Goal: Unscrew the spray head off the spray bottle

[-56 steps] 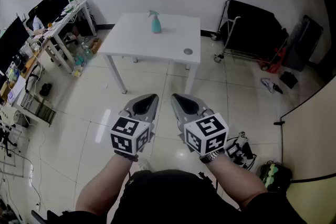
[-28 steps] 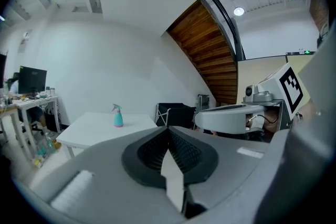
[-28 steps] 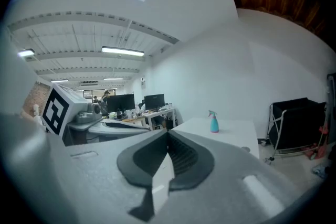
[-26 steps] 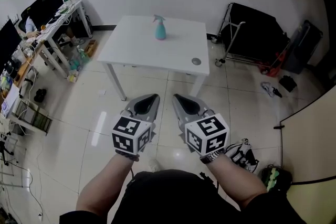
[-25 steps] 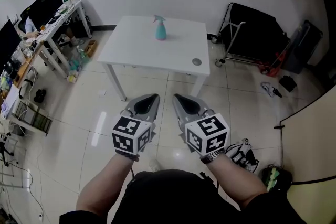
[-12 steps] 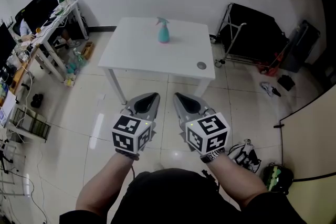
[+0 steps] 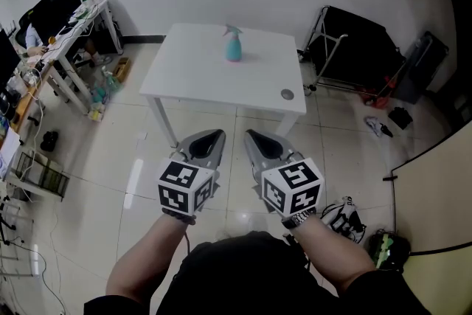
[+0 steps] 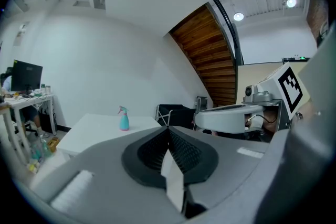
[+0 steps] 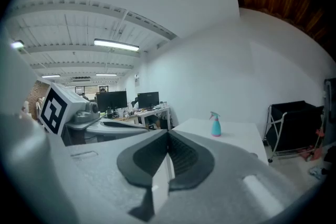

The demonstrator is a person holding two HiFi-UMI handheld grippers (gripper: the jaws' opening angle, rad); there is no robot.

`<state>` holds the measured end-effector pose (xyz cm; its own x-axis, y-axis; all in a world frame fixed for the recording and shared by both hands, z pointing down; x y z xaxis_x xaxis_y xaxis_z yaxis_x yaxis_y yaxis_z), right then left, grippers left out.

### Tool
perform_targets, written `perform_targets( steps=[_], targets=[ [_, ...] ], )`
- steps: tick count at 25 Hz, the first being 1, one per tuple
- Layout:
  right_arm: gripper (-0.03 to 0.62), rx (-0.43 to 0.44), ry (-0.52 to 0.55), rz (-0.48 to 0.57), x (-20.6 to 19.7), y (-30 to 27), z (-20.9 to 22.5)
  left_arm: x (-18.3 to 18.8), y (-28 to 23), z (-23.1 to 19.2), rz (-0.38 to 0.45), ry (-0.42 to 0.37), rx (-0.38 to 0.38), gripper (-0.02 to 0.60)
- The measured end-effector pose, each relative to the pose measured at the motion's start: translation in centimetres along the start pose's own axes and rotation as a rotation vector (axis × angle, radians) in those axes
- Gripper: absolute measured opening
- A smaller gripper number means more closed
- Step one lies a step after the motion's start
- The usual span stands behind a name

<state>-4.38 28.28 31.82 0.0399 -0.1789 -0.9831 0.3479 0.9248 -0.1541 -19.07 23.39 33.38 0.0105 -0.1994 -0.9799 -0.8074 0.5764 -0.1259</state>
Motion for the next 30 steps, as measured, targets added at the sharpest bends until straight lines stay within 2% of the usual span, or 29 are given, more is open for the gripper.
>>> perform_targets(
  steps=[12,30],
  targets=[
    [-0.009,0.005,-0.01,0.005,0.0,-2.0,2.2,-0.2,-2.6,-1.3,-0.024,-0.009,0.006,0.015],
    [-0.009,0.051,-0.043,-0.012,0.5,-6.5,11.0,0.7,-11.9,-2.8,-0.059,-0.007,0.057,0.015]
  ],
)
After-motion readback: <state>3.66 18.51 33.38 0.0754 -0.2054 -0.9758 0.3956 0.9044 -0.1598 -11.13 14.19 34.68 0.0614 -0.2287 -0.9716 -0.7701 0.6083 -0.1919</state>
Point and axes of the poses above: the fingertips, and each gripper's own axes: y backward along the fingers, z to its right, x out of its top, the point moved 9 cm from there along y, backward along the fingers, and after that the axes turned 5 degrees about z, right-handed, at the moved point
